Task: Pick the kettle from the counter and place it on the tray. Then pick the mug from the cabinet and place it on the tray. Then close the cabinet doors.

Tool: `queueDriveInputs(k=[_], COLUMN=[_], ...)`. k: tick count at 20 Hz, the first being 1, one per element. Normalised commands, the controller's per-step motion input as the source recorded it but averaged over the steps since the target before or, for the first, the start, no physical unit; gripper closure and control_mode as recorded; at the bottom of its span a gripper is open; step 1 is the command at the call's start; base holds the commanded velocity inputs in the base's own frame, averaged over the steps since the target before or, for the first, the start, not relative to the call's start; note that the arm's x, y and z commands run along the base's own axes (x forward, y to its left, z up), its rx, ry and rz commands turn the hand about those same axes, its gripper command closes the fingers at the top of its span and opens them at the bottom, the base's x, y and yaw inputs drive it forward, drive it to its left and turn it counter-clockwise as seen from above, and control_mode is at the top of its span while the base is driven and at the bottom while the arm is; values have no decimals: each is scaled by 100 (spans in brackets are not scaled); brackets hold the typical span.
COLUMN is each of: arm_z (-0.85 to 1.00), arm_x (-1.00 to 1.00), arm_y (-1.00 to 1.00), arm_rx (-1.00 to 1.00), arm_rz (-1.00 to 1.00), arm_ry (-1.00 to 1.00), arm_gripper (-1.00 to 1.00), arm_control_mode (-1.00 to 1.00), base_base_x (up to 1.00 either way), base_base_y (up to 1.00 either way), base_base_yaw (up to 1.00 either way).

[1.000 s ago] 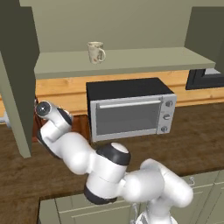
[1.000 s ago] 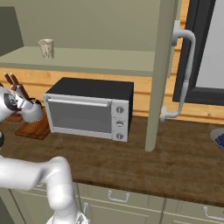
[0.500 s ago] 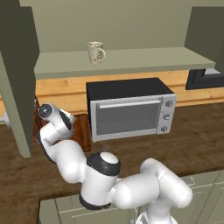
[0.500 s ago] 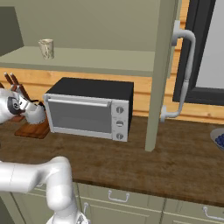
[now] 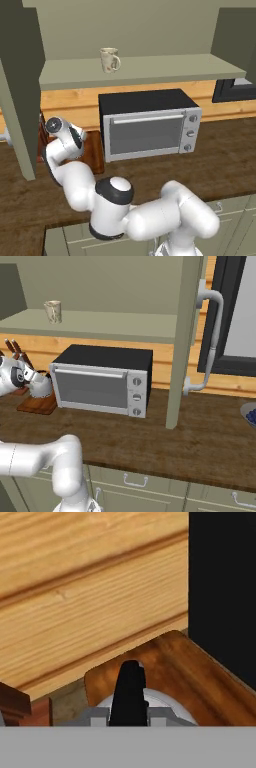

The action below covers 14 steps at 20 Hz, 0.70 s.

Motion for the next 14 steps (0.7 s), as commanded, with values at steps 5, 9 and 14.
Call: queueDriveInputs(k=[5, 9, 14], arm_z=[0, 5, 41], arm_x=[-17, -28, -41], arm_y=[-5, -1, -8], arm_rx=[0, 0, 1], arm_rz=[0, 0, 0], arm_ry=[-1, -2, -6], arm_gripper=[-100, -100, -100], arm_control_mode=[-100, -100, -100], base_base_x=[0, 0, 0], base_base_y=[0, 0, 0], base_base_yaw=[0, 0, 0])
